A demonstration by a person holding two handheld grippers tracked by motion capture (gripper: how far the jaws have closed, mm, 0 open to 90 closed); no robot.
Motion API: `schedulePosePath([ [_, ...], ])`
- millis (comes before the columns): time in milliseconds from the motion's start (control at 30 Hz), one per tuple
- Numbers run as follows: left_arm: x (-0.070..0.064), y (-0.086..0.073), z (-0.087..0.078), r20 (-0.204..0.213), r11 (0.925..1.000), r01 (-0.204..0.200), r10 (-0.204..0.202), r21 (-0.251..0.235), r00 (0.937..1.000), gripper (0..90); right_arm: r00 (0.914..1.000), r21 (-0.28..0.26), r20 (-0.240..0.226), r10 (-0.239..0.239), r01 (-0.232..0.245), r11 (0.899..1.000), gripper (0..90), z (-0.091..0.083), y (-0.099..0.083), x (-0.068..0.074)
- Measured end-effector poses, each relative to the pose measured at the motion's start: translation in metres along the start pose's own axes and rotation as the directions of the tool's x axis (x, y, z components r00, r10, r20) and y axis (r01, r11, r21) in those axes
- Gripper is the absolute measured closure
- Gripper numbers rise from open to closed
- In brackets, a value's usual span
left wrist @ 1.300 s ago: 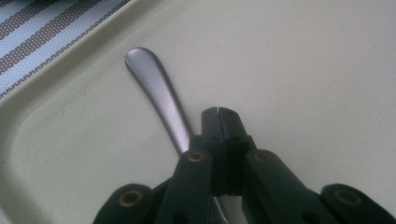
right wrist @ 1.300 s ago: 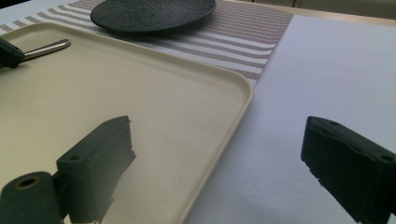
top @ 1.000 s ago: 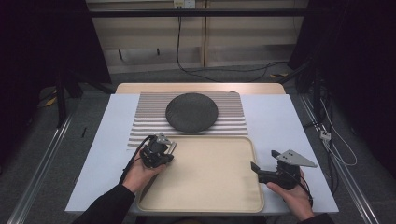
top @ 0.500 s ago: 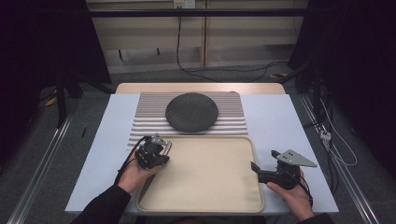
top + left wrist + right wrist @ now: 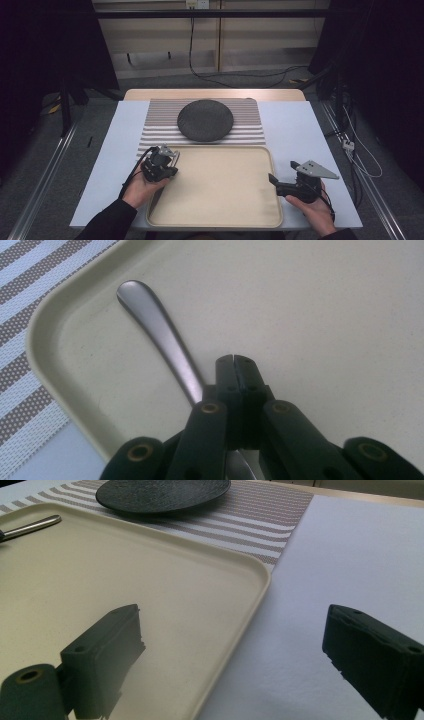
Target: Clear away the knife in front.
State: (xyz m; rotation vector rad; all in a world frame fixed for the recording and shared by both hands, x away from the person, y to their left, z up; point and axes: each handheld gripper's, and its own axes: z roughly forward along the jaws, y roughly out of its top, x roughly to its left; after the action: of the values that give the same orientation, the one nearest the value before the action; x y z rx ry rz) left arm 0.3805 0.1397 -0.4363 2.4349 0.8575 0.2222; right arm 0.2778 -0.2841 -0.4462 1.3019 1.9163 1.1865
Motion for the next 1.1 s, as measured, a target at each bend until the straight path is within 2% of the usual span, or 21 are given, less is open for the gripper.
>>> schedulePosePath([
  [367,0.006,-0.009,-0.006,-0.007,0.9997,0.022,-0.022,-0.005,0.9997,90.0,1.0,0.001,0.002,0.001,-0.001,1.0,8.7,0.0,0.0,0.0],
  [767,0.007,-0.014,-0.009,-0.032,0.9997,0.023,-0.023,-0.008,0.9992,90.0,1.0,0.002,0.002,0.0,0.0,1.0,8.8,0.0,0.0,0.0],
  [1100,0.009,-0.02,-0.012,-0.024,0.9994,0.029,-0.029,-0.02,0.9993,90.0,1.0,0.003,0.004,0.001,-0.001,1.0,8.8,0.0,0.0,0.0],
])
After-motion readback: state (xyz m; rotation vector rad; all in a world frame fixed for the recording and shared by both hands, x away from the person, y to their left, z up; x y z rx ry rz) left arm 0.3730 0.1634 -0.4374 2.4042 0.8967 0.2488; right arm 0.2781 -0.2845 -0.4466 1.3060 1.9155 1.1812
